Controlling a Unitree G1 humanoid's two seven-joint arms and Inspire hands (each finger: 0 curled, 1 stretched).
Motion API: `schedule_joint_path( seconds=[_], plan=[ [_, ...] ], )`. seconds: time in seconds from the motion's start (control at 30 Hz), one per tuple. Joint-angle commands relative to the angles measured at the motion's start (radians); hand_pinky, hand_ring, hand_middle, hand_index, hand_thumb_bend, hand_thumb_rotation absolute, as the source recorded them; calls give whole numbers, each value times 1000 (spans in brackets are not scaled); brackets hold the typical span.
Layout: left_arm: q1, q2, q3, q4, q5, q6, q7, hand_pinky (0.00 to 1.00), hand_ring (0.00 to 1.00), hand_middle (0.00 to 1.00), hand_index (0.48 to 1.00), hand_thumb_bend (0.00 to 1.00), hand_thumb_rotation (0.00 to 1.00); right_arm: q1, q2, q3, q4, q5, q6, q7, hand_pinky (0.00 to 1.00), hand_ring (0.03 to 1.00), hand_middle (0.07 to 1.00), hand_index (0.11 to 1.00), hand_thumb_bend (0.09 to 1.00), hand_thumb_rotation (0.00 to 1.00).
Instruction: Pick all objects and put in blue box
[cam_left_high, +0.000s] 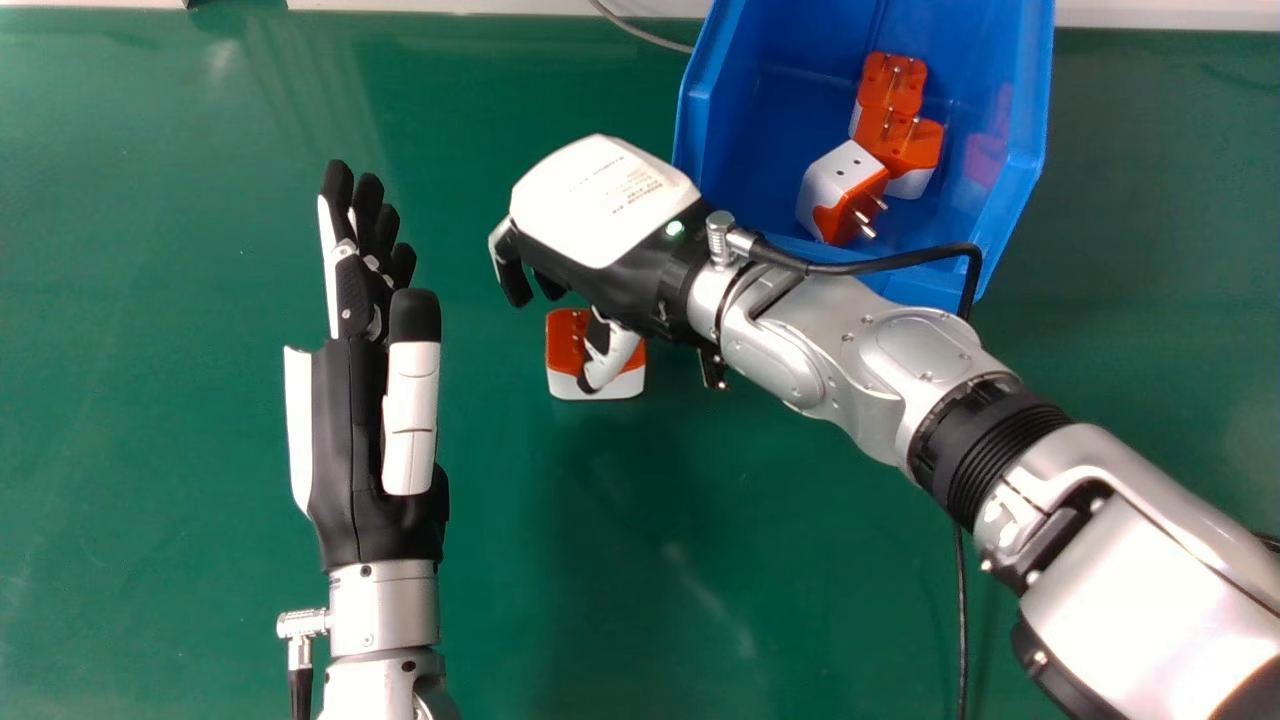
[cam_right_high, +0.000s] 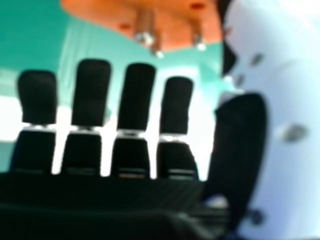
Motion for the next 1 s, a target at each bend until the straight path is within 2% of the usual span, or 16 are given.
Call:
schedule_joint_path(
  seconds=[0.0, 0.23, 0.4, 0.53, 0.7, 0.8, 0.97],
  plan=[
    [11, -19, -5, -24, 20, -27, 4, 1000, 1000, 1000, 1000, 808, 893, 17, -17, -41, -79, 37, 7, -36, 287, 414, 526, 554, 535, 7],
    [15, -17, -6, -29, 22, -21, 5, 1000, 1000, 1000, 1000, 808, 893, 75, -54, -106, -219, 84, 45, 32, 281, 404, 517, 553, 529, 5],
    [12, -16, -7, -26, 21, -21, 3, 1000, 1000, 1000, 1000, 806, 894, 74, -70, -97, -232, 67, 44, 44, 285, 403, 517, 547, 525, 4],
    [13, -17, -4, -25, 26, -21, 9, 1000, 1000, 1000, 1000, 806, 894, 73, -67, -97, -226, 69, 41, 44, 285, 403, 517, 547, 525, 4],
    [12, -18, -4, -22, 27, -24, 10, 1000, 1000, 1000, 1000, 806, 895, 74, -64, -93, -226, 61, 51, 40, 292, 401, 516, 544, 523, 3],
    [13, -19, -5, -21, 28, -25, 9, 1000, 1000, 1000, 1000, 806, 897, 78, -64, -85, -244, 44, 94, 65, 302, 401, 519, 536, 521, 2],
    [19, -21, -7, -26, 28, -23, 10, 1000, 1000, 1000, 1000, 806, 897, 65, -77, -26, -305, -46, 227, 211, 302, 401, 519, 536, 521, 2]
  ],
)
